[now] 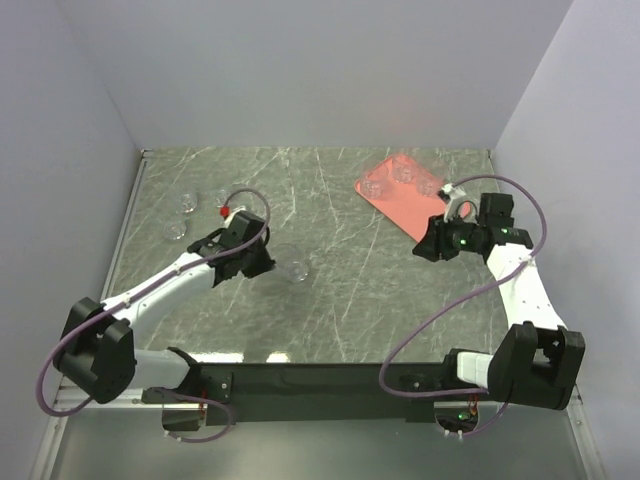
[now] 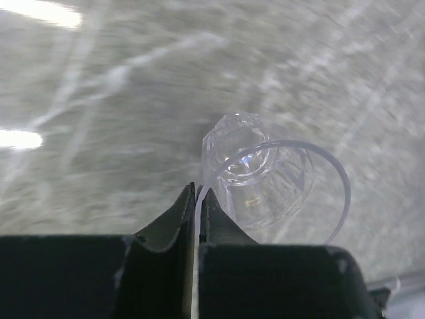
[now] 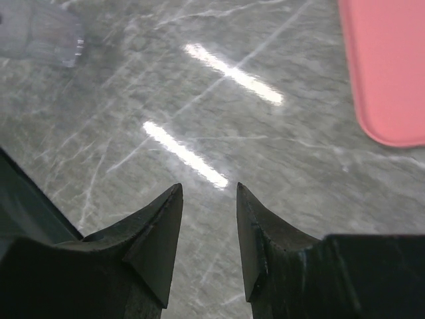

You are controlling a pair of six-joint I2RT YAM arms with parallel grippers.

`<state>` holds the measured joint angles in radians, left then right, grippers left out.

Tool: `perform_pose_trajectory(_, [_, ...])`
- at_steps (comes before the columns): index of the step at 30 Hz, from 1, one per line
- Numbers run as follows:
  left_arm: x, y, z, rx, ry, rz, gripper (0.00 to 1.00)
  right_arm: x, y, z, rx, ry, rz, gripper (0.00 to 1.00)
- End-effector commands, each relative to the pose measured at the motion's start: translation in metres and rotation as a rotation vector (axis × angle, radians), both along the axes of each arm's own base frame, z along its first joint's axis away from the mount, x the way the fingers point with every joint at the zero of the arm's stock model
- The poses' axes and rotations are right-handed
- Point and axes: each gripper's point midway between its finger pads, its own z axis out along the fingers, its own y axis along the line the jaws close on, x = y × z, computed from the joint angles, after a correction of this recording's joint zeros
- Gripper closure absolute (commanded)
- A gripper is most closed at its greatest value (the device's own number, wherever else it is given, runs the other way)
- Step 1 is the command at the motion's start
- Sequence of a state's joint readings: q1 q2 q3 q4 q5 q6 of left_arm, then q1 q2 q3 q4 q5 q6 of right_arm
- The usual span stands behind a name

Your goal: Place the glasses into the tray

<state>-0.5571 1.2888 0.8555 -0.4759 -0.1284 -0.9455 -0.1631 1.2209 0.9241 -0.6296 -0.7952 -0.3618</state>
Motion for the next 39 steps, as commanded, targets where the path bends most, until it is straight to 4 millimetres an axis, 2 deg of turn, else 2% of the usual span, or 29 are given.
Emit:
perform_pose_trajectory(1, [0.017,-0.052,0.036,-0.136,-0.111,-0.138,1.00,-0.005,0.028,0.017,-0.017,-0.039,0.127,0.54])
perform_pose_trajectory(3, [0.016,-0.075,0.048,-0.179,-0.144,-0.187,1.00,-0.007,0.032,0.015,-0.080,-0.018,0.136,0.53])
perform_pose_trajectory(4, [0.016,-0.084,0.046,-0.186,-0.143,-0.204,1.00,-0.010,0.050,0.024,-0.102,-0.039,0.193,0.53])
perform_pose_trajectory(6, [0.014,-0.107,0.057,-0.220,-0.167,-0.240,1.00,-0.013,0.058,0.029,-0.139,-0.030,0.198,0.51])
perform_pose_trajectory(7, [0.014,-0.114,0.053,-0.217,-0.156,-0.247,1.00,-0.014,0.072,0.042,-0.150,-0.057,0.231,0.50])
perform_pose_trajectory(9, [0.012,-0.135,0.061,-0.232,-0.166,-0.274,1.00,-0.015,0.078,0.043,-0.179,-0.022,0.213,0.48])
perform_pose_trajectory(11, [0.008,-0.151,0.054,-0.222,-0.148,-0.287,1.00,-0.013,0.092,0.052,-0.181,-0.009,0.194,0.41])
perform_pose_trajectory(12, [0.010,-0.159,0.059,-0.231,-0.156,-0.288,1.00,-0.010,0.092,0.052,-0.204,-0.003,0.164,0.41])
perform_pose_trajectory(13, [0.009,-0.166,0.053,-0.224,-0.141,-0.291,1.00,-0.008,0.095,0.056,-0.207,-0.006,0.151,0.35])
perform_pose_trajectory(17, [0.004,-0.188,0.046,-0.202,-0.111,-0.281,1.00,-0.009,0.108,0.055,-0.210,0.036,0.117,0.35])
perform_pose_trajectory(18, [0.006,-0.194,0.052,-0.206,-0.119,-0.275,1.00,-0.009,0.110,0.054,-0.211,0.041,0.114,0.35])
perform_pose_trajectory(20, [0.005,-0.197,0.044,-0.174,-0.103,-0.258,1.00,-0.010,0.111,0.049,-0.219,0.054,0.104,0.36])
perform_pose_trajectory(24, [0.009,-0.208,0.051,-0.171,-0.116,-0.244,1.00,-0.009,0.109,0.038,-0.258,0.073,0.075,0.39])
perform_pose_trajectory(27, [0.010,-0.213,0.055,-0.173,-0.124,-0.240,1.00,-0.006,0.103,0.028,-0.298,0.091,0.040,0.48])
perform_pose_trajectory(29, [0.010,-0.215,0.057,-0.175,-0.129,-0.236,1.00,-0.004,0.099,0.020,-0.323,0.107,0.024,0.50])
perform_pose_trajectory(36, [0.011,-0.221,0.061,-0.171,-0.139,-0.239,1.00,-0.001,0.095,0.009,-0.375,0.119,0.007,0.53])
perform_pose_trajectory(39, [0.011,-0.222,0.063,-0.166,-0.144,-0.237,1.00,0.000,0.095,0.004,-0.402,0.126,0.008,0.64])
